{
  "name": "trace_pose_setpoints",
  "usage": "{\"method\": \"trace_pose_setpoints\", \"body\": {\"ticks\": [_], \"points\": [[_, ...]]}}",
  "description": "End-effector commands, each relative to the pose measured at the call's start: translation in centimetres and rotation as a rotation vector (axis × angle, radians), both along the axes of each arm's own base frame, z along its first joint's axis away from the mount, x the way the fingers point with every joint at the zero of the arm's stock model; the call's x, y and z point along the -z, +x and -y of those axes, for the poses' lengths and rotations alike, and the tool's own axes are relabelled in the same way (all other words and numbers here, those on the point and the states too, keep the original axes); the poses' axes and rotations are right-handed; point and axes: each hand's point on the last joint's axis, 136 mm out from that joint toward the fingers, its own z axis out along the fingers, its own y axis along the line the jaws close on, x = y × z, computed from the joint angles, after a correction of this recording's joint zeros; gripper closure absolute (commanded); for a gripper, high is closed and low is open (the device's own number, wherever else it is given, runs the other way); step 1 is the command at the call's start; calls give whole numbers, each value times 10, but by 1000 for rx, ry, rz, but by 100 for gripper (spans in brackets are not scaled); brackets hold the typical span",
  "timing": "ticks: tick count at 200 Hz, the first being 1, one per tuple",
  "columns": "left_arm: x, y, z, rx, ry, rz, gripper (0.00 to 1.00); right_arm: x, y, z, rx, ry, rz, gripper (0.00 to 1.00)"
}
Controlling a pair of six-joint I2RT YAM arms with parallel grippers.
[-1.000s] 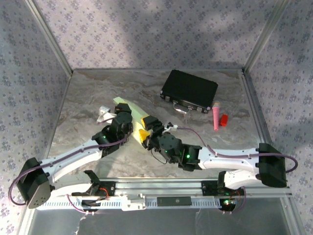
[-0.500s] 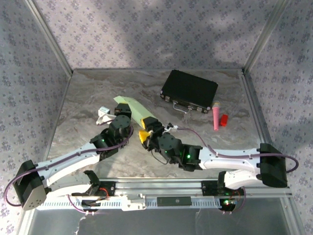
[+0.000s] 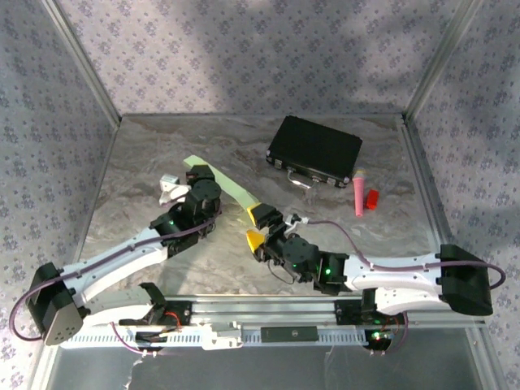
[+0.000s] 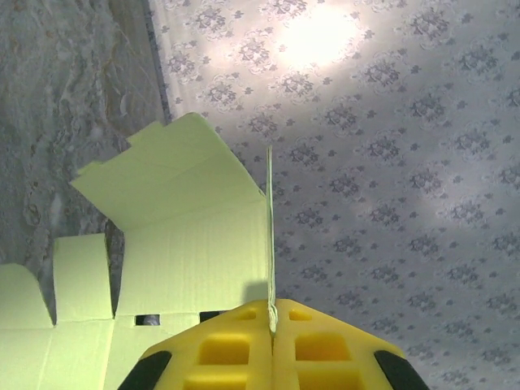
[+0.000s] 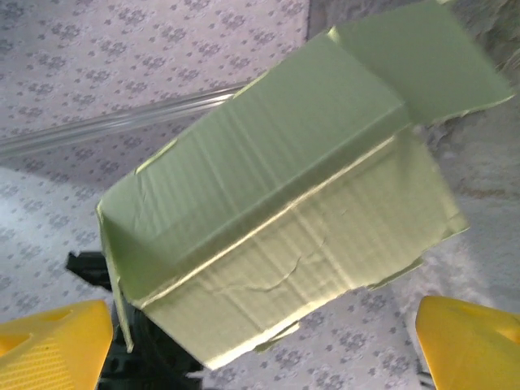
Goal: Fold the paper box
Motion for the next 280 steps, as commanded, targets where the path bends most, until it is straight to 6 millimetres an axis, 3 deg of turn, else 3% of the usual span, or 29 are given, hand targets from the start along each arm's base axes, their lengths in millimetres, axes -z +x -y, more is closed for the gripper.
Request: {"method": "trace_pose_setpoints", "body": {"ticks": [1,45,69,94,137,162,181,190,222,238,250,253,265,280], "points": [[6,2,-4,-68,-65,-14,100,-27,0,-1,26,97,31,2],[14,4,2,-105,-175,2,100,-34,10,-7,104,250,25,2],[12,2,4,-96,-187,1,100,-32,30,-2,147,261,30,2],[14,-3,3,-98,-181,-5,100,-37,50,12,198,277,48,2],[23,-7,0,-101,-188,-17,100,-51,63,42,256,248,71,7],[24,-8,0,-99,-182,-19,100,-42,70,58,274,220,43,22],[22,-8,1,-95,-180,-17,100,-36,69,63,285,209,21,59],[22,-7,2,-94,-178,-17,100,-31,68,63,283,200,-1,72],[22,-6,5,-91,-170,-18,100,-23,65,67,279,167,-46,77],[20,-6,5,-87,-154,-18,100,-23,63,69,274,166,-57,86],[16,-6,5,-79,-129,-14,83,-19,61,69,266,149,-84,100],[14,-6,5,-76,-123,-9,79,-19,61,70,266,146,-87,100],[5,-6,6,-41,-83,-1,43,-19,60,72,250,126,-99,100],[-10,0,8,78,19,-20,19,-23,66,76,211,109,-99,100]]}}
